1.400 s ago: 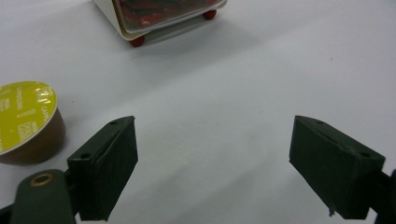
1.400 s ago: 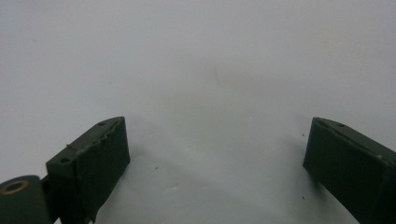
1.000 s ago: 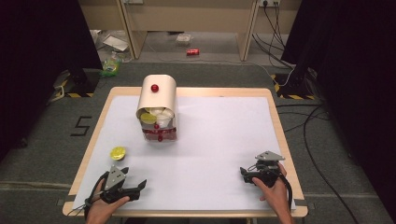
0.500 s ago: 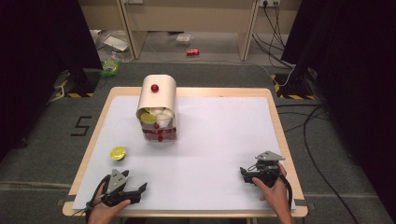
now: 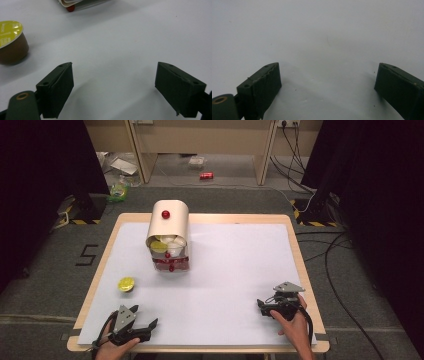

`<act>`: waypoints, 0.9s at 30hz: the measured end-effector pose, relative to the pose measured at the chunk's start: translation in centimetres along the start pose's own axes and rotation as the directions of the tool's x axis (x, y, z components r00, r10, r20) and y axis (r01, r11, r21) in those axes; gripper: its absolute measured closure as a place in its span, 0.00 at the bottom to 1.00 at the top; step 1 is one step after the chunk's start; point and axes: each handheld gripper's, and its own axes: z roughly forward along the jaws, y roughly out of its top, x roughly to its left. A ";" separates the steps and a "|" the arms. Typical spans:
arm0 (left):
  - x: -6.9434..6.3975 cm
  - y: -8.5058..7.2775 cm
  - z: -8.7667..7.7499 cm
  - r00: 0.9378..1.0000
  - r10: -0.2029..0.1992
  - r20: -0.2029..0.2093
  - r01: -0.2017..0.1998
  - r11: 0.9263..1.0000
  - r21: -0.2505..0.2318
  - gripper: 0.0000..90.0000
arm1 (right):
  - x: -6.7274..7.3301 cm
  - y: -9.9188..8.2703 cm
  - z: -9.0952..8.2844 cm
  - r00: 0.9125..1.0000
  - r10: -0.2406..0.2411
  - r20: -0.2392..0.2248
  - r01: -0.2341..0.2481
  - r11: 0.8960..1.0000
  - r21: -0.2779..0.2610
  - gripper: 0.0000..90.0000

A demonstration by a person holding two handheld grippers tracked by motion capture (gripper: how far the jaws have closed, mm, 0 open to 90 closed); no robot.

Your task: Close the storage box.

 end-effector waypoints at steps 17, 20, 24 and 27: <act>0.3 -0.9 -1.3 1.000 -0.026 -0.002 0.026 1.000 -0.017 0.17 | 0.0 0.0 0.0 1.000 -0.003 0.000 0.003 1.000 -0.001 0.08; 0.5 -1.1 -1.6 0.999 -0.035 -0.008 0.035 0.999 -0.022 0.17 | 0.0 0.0 0.0 1.000 -0.001 0.000 0.001 1.000 0.000 0.08; 0.8 -1.5 -1.9 0.999 -0.046 -0.018 0.046 0.999 -0.027 0.17 | 0.0 0.0 0.0 1.000 -0.003 0.000 0.003 1.000 -0.001 0.08; 1.0 -1.9 -2.1 0.998 -0.053 -0.023 0.052 0.998 -0.026 0.17 | 0.0 0.0 0.0 1.000 -0.003 0.000 0.003 1.000 -0.001 0.08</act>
